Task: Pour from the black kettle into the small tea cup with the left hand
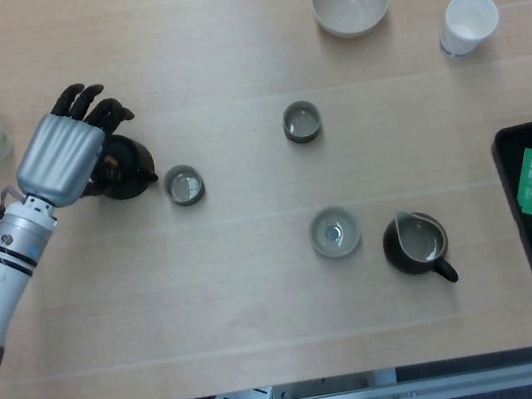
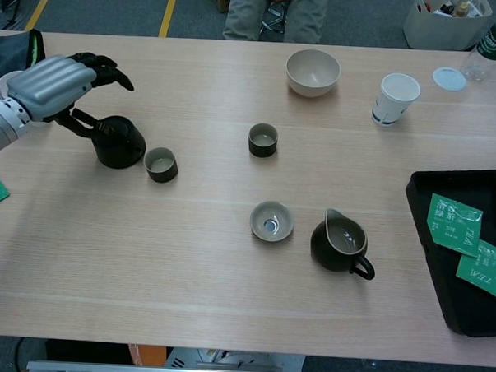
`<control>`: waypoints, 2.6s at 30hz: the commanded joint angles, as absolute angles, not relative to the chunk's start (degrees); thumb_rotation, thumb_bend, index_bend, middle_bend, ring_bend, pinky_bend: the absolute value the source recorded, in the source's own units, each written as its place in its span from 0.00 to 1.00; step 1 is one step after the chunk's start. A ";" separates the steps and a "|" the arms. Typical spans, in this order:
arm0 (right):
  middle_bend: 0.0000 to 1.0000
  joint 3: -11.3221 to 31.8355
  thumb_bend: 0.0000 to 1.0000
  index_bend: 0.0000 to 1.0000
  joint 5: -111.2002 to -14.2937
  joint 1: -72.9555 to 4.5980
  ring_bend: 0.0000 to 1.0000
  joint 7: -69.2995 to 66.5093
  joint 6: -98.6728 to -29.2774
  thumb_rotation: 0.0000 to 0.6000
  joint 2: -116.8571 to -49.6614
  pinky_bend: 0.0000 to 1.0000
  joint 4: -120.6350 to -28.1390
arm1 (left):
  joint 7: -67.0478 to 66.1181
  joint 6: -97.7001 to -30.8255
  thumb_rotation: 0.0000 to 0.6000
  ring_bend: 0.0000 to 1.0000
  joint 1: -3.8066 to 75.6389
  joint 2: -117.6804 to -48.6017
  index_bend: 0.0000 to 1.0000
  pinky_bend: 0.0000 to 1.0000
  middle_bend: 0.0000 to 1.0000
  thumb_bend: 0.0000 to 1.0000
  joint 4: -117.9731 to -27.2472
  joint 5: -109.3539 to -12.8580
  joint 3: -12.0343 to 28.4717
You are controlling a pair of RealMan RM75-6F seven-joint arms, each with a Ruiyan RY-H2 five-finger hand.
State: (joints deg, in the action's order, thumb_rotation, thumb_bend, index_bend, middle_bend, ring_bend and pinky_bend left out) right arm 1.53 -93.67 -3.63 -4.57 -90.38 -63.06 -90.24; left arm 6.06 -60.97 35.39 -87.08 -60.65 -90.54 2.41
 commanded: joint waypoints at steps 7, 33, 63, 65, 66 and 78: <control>0.33 1.58 0.14 0.33 -93.81 -3.36 0.22 -4.56 -90.83 1.00 -62.70 0.24 -90.56 | 3.52 -59.51 1.00 0.17 36.48 -87.39 0.33 0.11 0.32 0.22 -60.46 -88.75 3.02; 0.33 1.49 0.14 0.33 -93.54 -3.13 0.22 -7.29 -90.53 1.00 -62.80 0.24 -88.60 | -2.63 -54.40 1.00 0.24 39.98 -86.47 0.40 0.11 0.41 0.22 -64.97 -84.92 3.81; 0.33 1.58 0.14 0.33 -93.25 -2.75 0.22 -9.36 -91.01 1.00 -63.18 0.24 -86.94 | -18.61 -47.36 1.00 0.31 43.05 -80.84 0.48 0.11 0.50 0.22 -76.98 -74.13 5.53; 0.33 1.59 0.14 0.33 -93.16 -2.58 0.22 -9.53 -91.24 1.00 -63.24 0.24 -86.73 | -19.14 -47.26 1.00 0.31 43.32 -81.02 0.48 0.11 0.50 0.22 -77.04 -73.69 5.63; 0.33 1.59 0.14 0.33 -93.09 -2.51 0.22 -9.64 -91.30 1.00 -63.26 0.24 -86.63 | -19.37 -47.13 1.00 0.31 43.45 -81.09 0.48 0.11 0.50 0.22 -77.06 -73.49 5.62; 0.33 1.64 0.14 0.33 -92.72 -1.97 0.22 -10.59 -91.84 1.00 -63.56 0.24 -85.68 | -22.51 -45.60 1.00 0.31 45.14 -82.30 0.48 0.11 0.51 0.22 -76.81 -70.83 5.43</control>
State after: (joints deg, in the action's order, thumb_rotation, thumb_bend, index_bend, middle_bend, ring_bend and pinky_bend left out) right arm 1.64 -92.72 -1.98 -10.59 -91.83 -63.56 -85.68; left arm -22.46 -45.63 45.09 -82.25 -76.84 -70.88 5.44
